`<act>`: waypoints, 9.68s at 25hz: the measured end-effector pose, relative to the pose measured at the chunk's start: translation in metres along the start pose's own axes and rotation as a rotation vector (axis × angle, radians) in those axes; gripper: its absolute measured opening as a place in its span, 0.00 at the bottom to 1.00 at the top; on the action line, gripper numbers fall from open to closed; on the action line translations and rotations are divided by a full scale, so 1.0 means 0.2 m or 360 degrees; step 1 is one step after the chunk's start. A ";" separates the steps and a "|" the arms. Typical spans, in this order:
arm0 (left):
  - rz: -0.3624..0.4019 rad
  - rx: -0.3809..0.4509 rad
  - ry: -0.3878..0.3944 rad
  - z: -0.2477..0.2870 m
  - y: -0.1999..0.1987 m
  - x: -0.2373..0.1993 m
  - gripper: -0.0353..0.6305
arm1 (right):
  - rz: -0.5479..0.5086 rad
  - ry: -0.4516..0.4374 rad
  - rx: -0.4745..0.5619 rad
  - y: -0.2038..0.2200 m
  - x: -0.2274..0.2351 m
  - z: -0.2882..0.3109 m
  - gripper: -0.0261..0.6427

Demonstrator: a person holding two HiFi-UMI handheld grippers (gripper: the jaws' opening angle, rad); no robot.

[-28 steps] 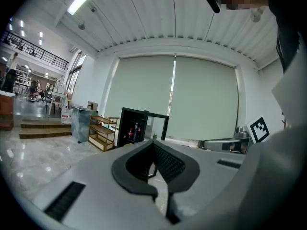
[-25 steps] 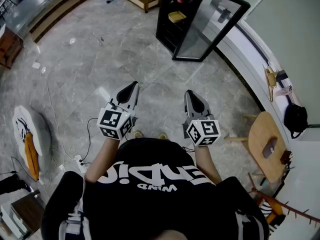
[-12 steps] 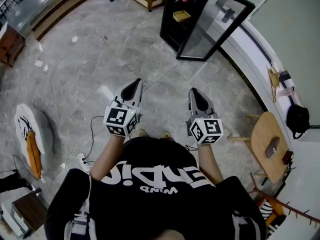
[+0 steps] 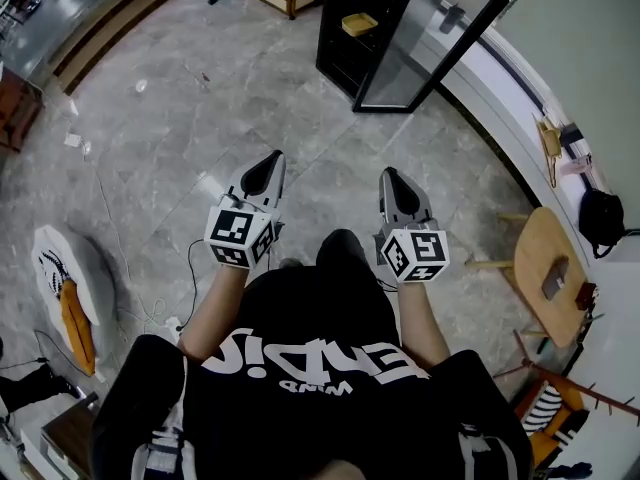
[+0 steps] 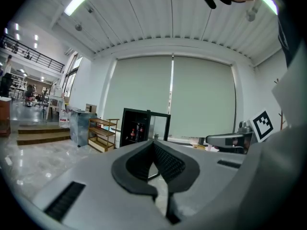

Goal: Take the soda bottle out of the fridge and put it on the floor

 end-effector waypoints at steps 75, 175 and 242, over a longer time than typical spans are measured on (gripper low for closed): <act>0.0000 -0.0058 0.0333 2.93 -0.81 -1.15 0.06 | 0.0200 0.0070 0.0084 -0.54 1.43 2.77 0.47; -0.0171 -0.0191 0.0133 3.02 -0.08 -1.59 0.06 | 0.0018 0.0065 -0.0246 0.38 1.77 3.93 0.51; -0.0112 0.0070 -0.0315 2.77 2.02 -2.61 0.06 | -0.0142 -0.0834 -0.0107 2.35 0.56 4.66 0.51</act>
Point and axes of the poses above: the fingertips, and each gripper's own axes: z forward along the fingers, x to its right, y out of its underside, the point moved 3 cm from there along -z, backward along the fingers, and after that the axes turned 4 degrees about -z, right-handed, at the moved point
